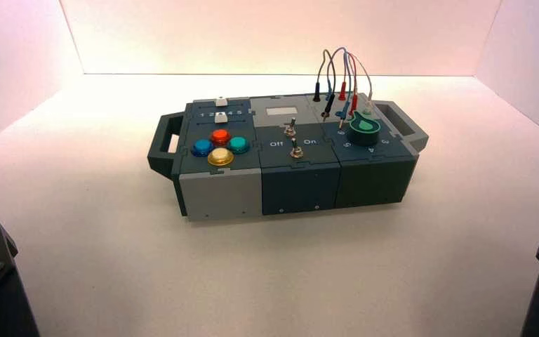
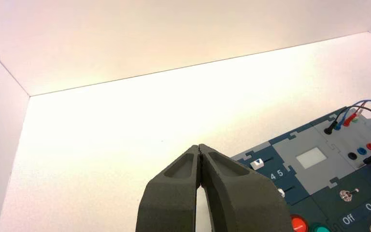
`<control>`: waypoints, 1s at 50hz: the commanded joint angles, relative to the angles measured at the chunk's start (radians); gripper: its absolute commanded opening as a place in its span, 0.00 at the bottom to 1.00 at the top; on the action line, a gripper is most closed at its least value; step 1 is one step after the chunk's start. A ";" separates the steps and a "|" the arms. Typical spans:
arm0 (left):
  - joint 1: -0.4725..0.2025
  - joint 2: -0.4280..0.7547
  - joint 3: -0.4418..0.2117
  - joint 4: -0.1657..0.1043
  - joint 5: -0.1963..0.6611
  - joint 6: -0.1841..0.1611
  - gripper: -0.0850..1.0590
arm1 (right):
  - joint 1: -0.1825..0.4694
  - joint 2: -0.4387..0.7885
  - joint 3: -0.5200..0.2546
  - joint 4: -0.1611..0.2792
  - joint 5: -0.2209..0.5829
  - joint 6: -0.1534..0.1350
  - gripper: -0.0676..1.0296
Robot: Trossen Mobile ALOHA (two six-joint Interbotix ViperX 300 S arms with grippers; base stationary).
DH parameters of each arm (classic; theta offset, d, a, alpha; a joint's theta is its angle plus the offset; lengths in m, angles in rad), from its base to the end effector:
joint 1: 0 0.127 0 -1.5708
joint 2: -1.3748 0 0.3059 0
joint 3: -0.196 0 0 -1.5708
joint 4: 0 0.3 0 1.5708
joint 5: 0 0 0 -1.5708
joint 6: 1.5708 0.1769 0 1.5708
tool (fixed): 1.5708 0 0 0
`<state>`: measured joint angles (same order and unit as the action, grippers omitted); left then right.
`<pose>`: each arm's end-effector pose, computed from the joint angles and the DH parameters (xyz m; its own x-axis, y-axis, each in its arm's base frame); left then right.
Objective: Turn the knob to position 4.
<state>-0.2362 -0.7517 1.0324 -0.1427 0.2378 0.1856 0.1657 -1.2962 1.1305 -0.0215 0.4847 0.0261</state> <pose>0.2715 -0.0714 0.2165 0.8373 -0.2360 -0.4933 0.2844 0.9584 0.0242 0.1889 0.0298 0.2597 0.9382 0.1467 -0.3135 -0.1534 0.9882 0.0036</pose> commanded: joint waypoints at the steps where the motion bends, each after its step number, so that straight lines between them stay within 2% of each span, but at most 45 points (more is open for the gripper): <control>1: -0.003 0.002 -0.034 0.002 -0.006 0.003 0.05 | -0.006 0.012 -0.014 0.005 -0.006 0.006 0.04; 15: -0.008 0.006 -0.032 0.000 -0.014 0.002 0.05 | -0.006 0.012 -0.014 0.008 -0.006 0.006 0.04; 20: -0.055 0.061 -0.040 0.000 -0.028 0.002 0.05 | -0.006 0.015 -0.014 0.014 -0.008 0.006 0.04; 24: -0.124 0.138 -0.067 0.000 -0.015 0.002 0.05 | -0.006 0.026 -0.014 0.015 -0.008 0.006 0.04; 28: -0.235 0.256 -0.126 0.000 0.025 0.002 0.05 | -0.006 0.038 -0.014 0.015 -0.008 0.006 0.04; 33: -0.328 0.365 -0.198 -0.002 0.055 0.002 0.05 | -0.006 0.046 -0.015 0.015 -0.008 0.006 0.04; 40: -0.417 0.489 -0.316 0.000 0.104 0.006 0.05 | -0.006 0.048 -0.015 0.014 -0.009 0.006 0.04; 44: -0.453 0.557 -0.393 0.002 0.146 0.021 0.05 | -0.006 0.052 -0.015 0.012 -0.011 0.006 0.04; 46: -0.457 0.566 -0.405 0.002 0.152 0.023 0.05 | -0.006 0.052 -0.017 0.012 -0.011 0.006 0.04; 47: -0.471 0.604 -0.445 0.002 0.179 0.028 0.05 | -0.006 0.052 -0.015 0.012 -0.011 0.005 0.04; 50: -0.489 0.650 -0.489 0.002 0.213 0.031 0.05 | -0.006 0.052 -0.014 0.012 -0.011 0.006 0.04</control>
<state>-0.6903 -0.1672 0.6535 -0.1427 0.4019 0.2056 0.1641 -1.2594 1.1305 -0.0107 0.4832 0.0276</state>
